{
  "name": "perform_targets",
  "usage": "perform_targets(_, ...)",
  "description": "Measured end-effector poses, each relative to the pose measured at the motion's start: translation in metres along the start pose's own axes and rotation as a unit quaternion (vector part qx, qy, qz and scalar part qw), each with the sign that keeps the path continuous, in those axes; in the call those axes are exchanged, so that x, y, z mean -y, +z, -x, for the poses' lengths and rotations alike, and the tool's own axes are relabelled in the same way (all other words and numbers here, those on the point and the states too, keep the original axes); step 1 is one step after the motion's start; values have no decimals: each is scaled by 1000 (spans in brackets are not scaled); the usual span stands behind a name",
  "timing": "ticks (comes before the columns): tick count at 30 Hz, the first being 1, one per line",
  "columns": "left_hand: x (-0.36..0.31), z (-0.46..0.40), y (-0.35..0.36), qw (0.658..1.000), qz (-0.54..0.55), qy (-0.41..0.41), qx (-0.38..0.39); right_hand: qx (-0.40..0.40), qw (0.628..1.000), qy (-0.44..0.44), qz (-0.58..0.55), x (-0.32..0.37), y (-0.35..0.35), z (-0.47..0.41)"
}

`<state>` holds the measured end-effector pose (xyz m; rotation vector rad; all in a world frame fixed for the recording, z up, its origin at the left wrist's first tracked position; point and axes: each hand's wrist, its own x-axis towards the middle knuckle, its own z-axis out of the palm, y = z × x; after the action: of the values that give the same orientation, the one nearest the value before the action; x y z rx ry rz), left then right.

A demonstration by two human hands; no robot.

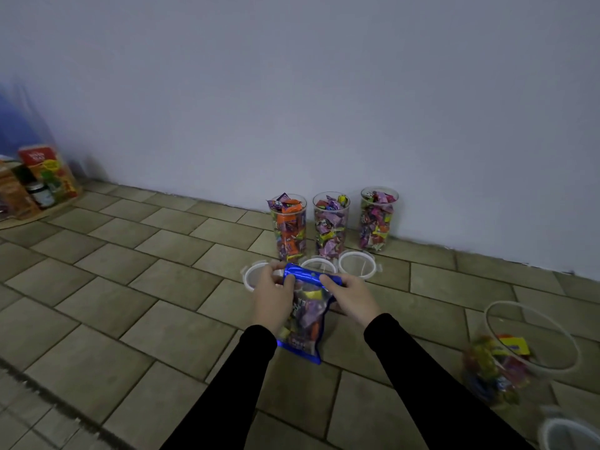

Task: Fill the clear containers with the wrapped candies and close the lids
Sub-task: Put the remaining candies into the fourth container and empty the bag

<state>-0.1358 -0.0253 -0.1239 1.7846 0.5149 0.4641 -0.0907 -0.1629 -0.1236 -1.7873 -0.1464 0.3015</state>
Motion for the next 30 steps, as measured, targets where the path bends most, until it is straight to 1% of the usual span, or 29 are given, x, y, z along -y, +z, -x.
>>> perform_targets(3, -13, 10, 13, 1000, 9, 21, -3, 5, 999, -28, 29, 14, -18, 17)
perform_targets(5, -17, 17, 23, 999, -1, 39, 8, -11, 998, -45, 39, 17, -27, 23)
perform_targets(7, -25, 29, 34, 998, 2, 56, 35, -39, 998, -47, 20, 20, -36, 33)
perform_targets(10, -36, 43, 42, 995, 31, 79, 59, -52, 998, -35, -15, 24, -48, 46)
perform_targets(14, -52, 59, 54, 993, 53, 64, 88, -52, 998, -31, -28, 26, -66, 62)
perform_targets(18, -55, 70, 63, 985, 93, 60, 134, -41, 993, 31, -111, 27, -82, 74)
perform_targets(20, -53, 75, 65, 984, 96, 59, 138, -36, 992, 45, -112, 25, -87, 81)
perform_targets(22, -51, 77, 68, 984, 86, 65, 142, -43, 992, 41, -110, 23, -89, 85)
perform_targets(24, -51, 81, 71, 985, 68, 67, 142, -59, 994, 25, -88, 20, -90, 87)
perform_targets(26, -50, 84, 73, 986, 48, 81, 138, -69, 997, 8, -17, 16, -90, 89)
perform_targets(27, -50, 87, 73, 986, 45, 91, 136, -65, 998, 2, 16, 14, -90, 91)
perform_targets(30, -50, 93, 74, 985, 38, 111, 127, -20, 998, -5, 60, 11, -91, 97)
